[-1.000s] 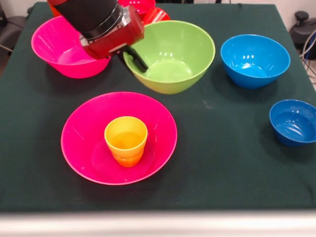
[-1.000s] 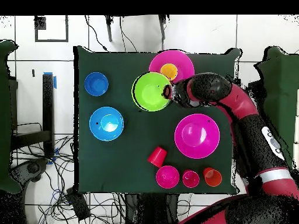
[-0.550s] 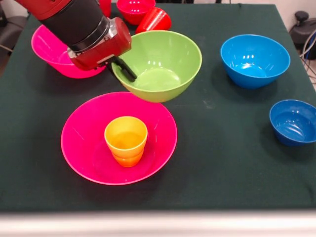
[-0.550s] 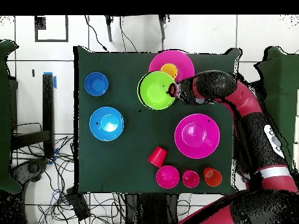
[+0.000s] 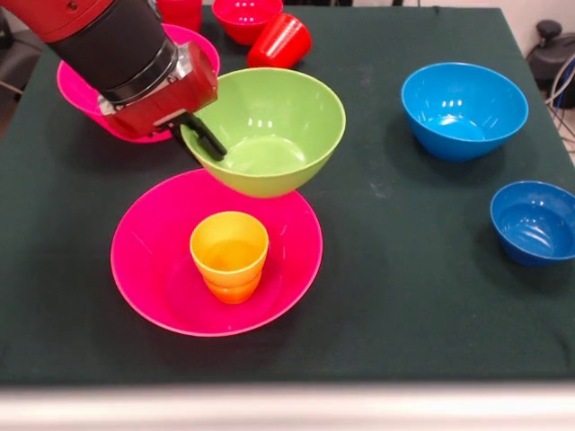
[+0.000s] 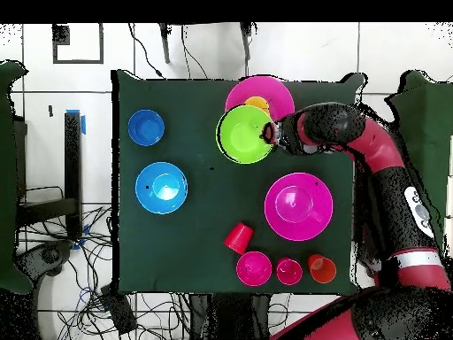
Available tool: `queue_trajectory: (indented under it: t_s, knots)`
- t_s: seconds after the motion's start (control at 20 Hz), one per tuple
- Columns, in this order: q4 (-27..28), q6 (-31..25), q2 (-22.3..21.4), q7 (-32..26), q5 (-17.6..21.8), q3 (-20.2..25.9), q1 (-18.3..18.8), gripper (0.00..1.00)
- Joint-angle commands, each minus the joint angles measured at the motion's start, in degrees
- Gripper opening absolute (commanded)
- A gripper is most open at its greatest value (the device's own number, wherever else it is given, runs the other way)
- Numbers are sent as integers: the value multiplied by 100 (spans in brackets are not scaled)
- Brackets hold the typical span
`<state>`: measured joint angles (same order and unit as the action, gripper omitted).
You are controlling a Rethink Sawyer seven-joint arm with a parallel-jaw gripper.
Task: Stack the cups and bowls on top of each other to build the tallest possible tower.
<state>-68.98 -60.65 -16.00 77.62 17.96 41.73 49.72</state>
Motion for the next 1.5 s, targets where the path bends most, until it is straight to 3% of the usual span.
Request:
queue_trajectory:
  t_s: [0.05, 0.8, 1.25, 1.5]
  knots:
    - [872, -701, 189, -2322, 507, 259, -143, 0]
    - [1903, -1159, 630, -2721, 719, 321, -328, 0]
    - [1618, -812, 680, -2435, 635, 264, -395, 0]
    - [1550, -927, 538, -2224, 555, 272, -452, 0]
